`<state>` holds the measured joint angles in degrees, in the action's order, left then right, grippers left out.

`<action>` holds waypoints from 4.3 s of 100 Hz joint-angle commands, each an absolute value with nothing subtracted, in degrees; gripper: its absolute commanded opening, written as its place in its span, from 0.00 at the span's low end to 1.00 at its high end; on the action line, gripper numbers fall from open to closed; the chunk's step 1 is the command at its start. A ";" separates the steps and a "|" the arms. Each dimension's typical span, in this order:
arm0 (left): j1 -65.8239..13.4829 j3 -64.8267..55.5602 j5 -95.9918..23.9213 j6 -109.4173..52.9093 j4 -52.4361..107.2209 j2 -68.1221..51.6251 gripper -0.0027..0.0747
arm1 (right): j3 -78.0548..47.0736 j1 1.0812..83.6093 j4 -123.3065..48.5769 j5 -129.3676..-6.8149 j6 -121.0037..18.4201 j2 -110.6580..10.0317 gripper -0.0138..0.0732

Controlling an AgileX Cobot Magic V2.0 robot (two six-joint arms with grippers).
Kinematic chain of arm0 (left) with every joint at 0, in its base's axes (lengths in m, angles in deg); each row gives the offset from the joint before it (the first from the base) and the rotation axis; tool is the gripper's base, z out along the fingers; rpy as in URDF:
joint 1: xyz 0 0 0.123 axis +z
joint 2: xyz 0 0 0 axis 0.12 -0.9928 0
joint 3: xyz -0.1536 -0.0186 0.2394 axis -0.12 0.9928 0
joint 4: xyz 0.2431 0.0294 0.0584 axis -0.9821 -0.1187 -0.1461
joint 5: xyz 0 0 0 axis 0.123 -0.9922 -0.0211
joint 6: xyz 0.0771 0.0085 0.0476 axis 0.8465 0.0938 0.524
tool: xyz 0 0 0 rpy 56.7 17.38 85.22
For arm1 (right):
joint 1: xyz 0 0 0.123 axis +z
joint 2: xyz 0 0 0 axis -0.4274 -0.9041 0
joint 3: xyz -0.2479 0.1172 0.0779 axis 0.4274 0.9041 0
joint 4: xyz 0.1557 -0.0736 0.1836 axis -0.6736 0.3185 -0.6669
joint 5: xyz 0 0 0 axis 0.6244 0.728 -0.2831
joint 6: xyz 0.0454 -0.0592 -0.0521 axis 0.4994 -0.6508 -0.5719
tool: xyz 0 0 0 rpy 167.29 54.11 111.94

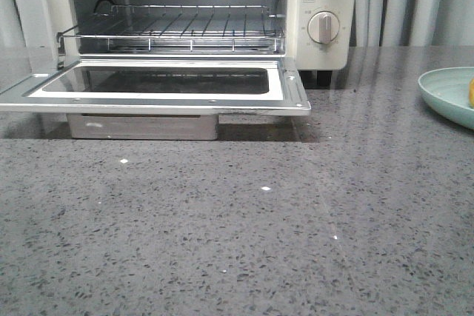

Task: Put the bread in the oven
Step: 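Pull the oven door down and open with the left gripper, then grasp the striped croissant on the blue plate with the right gripper, then carry the croissant with the right gripper into the open oven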

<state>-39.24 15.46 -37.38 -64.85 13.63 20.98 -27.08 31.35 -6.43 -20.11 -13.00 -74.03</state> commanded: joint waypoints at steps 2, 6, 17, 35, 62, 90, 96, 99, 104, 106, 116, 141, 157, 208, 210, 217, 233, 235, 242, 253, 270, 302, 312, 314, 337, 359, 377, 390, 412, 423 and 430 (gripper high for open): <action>-39.06 13.47 -33.49 -64.78 13.76 20.83 0.01 | -29.12 29.61 -6.47 -22.62 -12.92 -73.70 0.51; -39.06 13.47 -33.49 -64.78 13.76 20.83 0.01 | -29.12 29.50 -6.74 -23.13 -13.02 -74.14 0.51; -39.06 13.47 -33.49 -64.78 13.76 20.83 0.01 | -29.12 29.46 -7.44 -24.30 -13.02 -75.74 0.51; -39.06 13.47 -33.49 -64.78 13.72 20.83 0.01 | -29.12 29.46 -8.33 -25.49 -13.02 -78.39 0.51; -39.06 13.47 -33.49 -64.78 13.72 20.83 0.01 | -29.12 29.24 -8.33 -25.98 -13.02 -81.93 0.51; -39.06 13.47 -33.49 -64.78 13.72 20.83 0.01 | -29.12 29.24 -8.33 -26.19 -13.02 -82.27 0.27; -39.06 13.47 -33.49 -64.78 13.72 20.83 0.01 | -29.12 29.24 -8.33 -26.19 -13.02 -82.27 0.14; -39.06 13.47 -33.49 -64.78 13.72 20.83 0.01 | -29.12 29.24 -8.33 -26.09 -13.02 -82.27 0.08; -39.06 13.47 -33.49 -64.78 13.72 20.83 0.01 | -29.12 29.24 -8.33 -26.09 -13.02 -82.27 0.08; -39.06 13.47 -33.49 -64.78 13.72 20.83 0.01 | -29.12 29.24 -8.33 -25.98 -13.02 -82.15 0.08; -39.06 13.47 -33.49 -65.14 13.72 20.89 0.01 | -29.12 29.24 -8.33 -25.46 -13.02 -81.38 0.08; -39.06 13.47 -33.49 -65.20 13.72 22.79 0.01 | -29.12 30.84 -8.47 -20.99 -16.13 -73.27 0.08; -37.25 13.47 -35.86 -65.20 12.13 24.79 0.01 | -29.12 34.22 -11.77 -19.24 -19.60 -66.60 0.08; -22.33 13.47 -41.85 -65.20 11.41 28.74 0.01 | -37.10 58.97 -15.07 -12.76 -21.15 -60.09 0.08; -22.33 13.47 -41.85 -65.20 11.41 28.74 0.01 | -37.83 60.29 -15.07 -12.86 -21.15 -60.31 0.08; -22.33 13.47 -41.85 -65.20 11.41 28.74 0.01 | -40.27 64.01 -14.54 -12.86 -21.17 -61.80 0.08; -22.33 13.47 -41.85 -65.20 11.60 28.74 0.01 | -45.28 68.22 -10.38 -13.13 -21.27 -67.35 0.08; -22.33 13.47 -41.85 -65.20 11.60 28.74 0.01 | -45.97 68.49 -10.13 -13.24 -21.43 -68.22 0.08; -22.33 13.47 -41.85 -65.20 11.60 28.74 0.01 | -48.47 68.71 -9.89 -13.24 -22.83 -71.29 0.08; -22.33 13.47 -42.13 -65.20 11.60 28.74 0.01 | -52.60 68.71 -9.89 -14.27 -24.16 -76.24 0.08; -22.33 13.47 -42.17 -65.20 11.60 28.74 0.01 | -58.95 68.71 -8.96 -16.85 -26.81 -82.97 0.08; -22.33 13.47 -42.26 -65.20 11.60 28.74 0.01 | -71.32 68.71 -3.22 -18.28 -29.24 -95.31 0.08; -22.33 13.47 -42.26 -65.20 11.60 28.74 0.01 | -74.36 68.71 -1.24 -19.83 -29.24 -98.17 0.08; -22.33 13.47 -42.26 -65.20 11.74 28.74 0.01 | -75.00 68.71 -1.01 -20.05 -29.24 -98.65 0.08; -22.33 13.47 -42.26 -65.20 12.61 28.74 0.01 | -78.80 68.60 3.02 -23.39 -29.24 -102.92 0.08; -22.33 13.47 -42.26 -65.20 12.71 28.74 0.01 | -79.64 67.71 5.46 -25.37 -29.24 -105.90 0.08; -22.33 13.47 -42.26 -65.20 12.71 28.74 0.01 | -79.64 66.83 6.08 -27.07 -29.24 -107.17 0.08; -22.33 13.47 -42.26 -65.20 12.71 28.74 0.01 | -79.64 66.80 6.17 -27.07 -29.24 -107.40 0.09; -22.33 13.47 -42.26 -65.20 13.16 28.74 0.01 | -79.64 66.80 6.17 -27.43 -29.24 -107.40 0.42; -22.33 13.47 -42.26 -65.20 13.16 28.74 0.01 | -79.64 66.80 6.17 -27.70 -29.24 -107.40 0.55; -22.33 13.47 -42.26 -65.20 13.16 28.74 0.01 | -79.64 66.80 6.17 -27.70 -29.24 -107.40 0.55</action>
